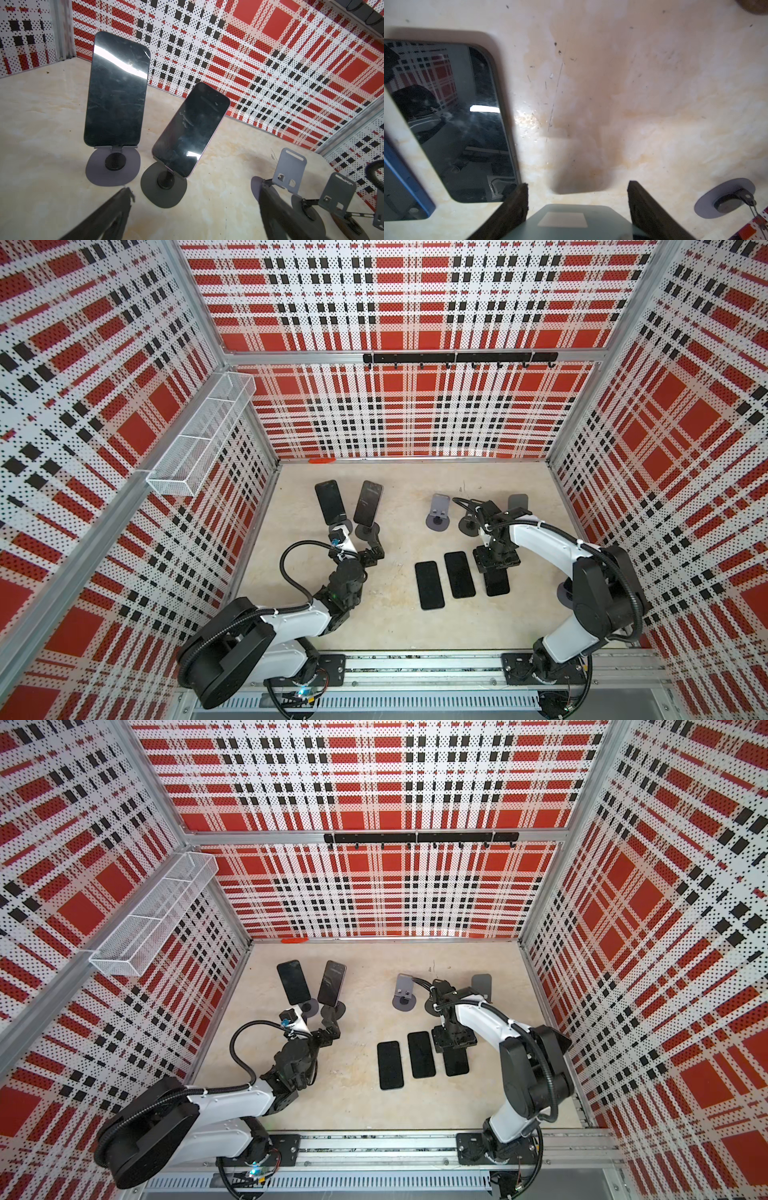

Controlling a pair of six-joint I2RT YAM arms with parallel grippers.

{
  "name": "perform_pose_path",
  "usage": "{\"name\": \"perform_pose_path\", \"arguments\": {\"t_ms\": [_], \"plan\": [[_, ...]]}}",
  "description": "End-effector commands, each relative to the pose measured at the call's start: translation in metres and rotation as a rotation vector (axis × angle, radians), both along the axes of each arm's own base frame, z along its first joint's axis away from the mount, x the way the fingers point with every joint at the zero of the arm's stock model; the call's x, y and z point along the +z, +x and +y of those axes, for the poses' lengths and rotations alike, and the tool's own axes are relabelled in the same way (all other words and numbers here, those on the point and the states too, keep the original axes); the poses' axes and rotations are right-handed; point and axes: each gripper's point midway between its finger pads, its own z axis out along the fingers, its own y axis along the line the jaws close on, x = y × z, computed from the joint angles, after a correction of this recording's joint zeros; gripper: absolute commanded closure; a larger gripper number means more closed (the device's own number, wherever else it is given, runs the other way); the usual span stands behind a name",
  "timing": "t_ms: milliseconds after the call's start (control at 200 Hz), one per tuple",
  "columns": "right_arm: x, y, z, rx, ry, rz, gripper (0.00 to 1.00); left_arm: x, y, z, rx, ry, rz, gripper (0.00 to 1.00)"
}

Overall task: Remove the phone from the phone stand
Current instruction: 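Lower the phone flat onto the table and open the right gripper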

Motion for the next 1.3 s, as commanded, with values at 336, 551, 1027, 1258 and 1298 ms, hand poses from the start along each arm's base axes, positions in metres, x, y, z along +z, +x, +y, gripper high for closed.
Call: {"name": "perform_pose_path", "arguments": {"t_ms": [336, 551, 1027, 1258, 1298], "plan": [[-0.026, 0.001, -0.001, 0.0, -0.014, 0.061, 0.31, -0.007, 0.002, -0.004, -0.031, -0.028, 0.021, 0.02], [-0.035, 0.003, 0.0, 0.005, -0.013, 0.065, 0.29, -0.007, 0.002, -0.002, -0.025, -0.027, 0.021, 0.02], [-0.046, 0.004, 0.006, 0.017, 0.028, 0.069, 0.24, -0.008, 0.003, -0.002, -0.027, -0.019, 0.024, 0.02], [-0.053, -0.001, 0.004, 0.027, 0.032, 0.099, 0.22, -0.008, 0.005, -0.003, -0.024, -0.015, 0.027, 0.02], [-0.053, -0.001, 0.003, 0.022, 0.025, 0.099, 0.22, -0.008, 0.004, -0.002, -0.021, -0.014, 0.026, 0.02]]}}
